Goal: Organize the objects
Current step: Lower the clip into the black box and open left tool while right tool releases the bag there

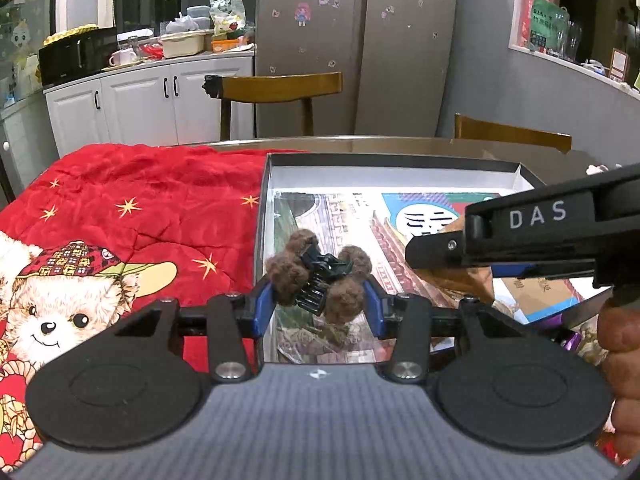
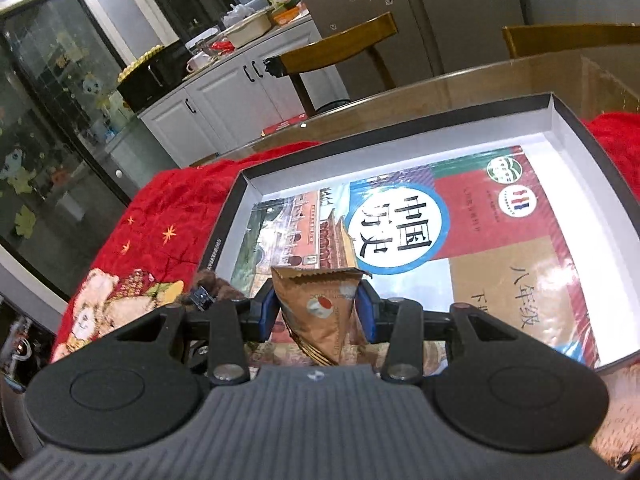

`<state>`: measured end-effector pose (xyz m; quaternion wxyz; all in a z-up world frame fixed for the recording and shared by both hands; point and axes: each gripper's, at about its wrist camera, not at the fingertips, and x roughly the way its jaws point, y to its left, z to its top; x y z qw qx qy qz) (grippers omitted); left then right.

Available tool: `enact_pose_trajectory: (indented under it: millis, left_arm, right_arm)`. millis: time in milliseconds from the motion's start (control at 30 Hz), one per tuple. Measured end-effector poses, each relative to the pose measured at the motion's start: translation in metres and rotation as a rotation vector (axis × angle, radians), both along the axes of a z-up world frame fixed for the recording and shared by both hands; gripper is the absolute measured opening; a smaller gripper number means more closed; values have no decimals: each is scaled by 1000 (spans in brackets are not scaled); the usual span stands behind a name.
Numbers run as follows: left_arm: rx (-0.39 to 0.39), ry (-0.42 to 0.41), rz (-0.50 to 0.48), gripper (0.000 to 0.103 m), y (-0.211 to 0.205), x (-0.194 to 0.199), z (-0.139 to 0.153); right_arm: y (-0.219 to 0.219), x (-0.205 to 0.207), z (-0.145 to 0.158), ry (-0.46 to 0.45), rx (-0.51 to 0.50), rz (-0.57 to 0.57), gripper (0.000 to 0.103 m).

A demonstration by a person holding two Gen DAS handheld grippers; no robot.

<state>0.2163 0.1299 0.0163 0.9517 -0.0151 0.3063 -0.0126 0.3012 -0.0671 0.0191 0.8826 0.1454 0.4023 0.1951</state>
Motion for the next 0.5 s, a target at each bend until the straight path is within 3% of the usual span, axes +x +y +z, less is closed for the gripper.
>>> enact_pose_trajectory:
  millis: [233,500]
  left_arm:
    - [53,-1,2,52,-8,-3,-2]
    - [50,-3,0,52,-8,-4,-3]
  right_arm:
    - [-2,3,-3,20,7,1,45]
    - [-3,4,-5,33,13,3,45]
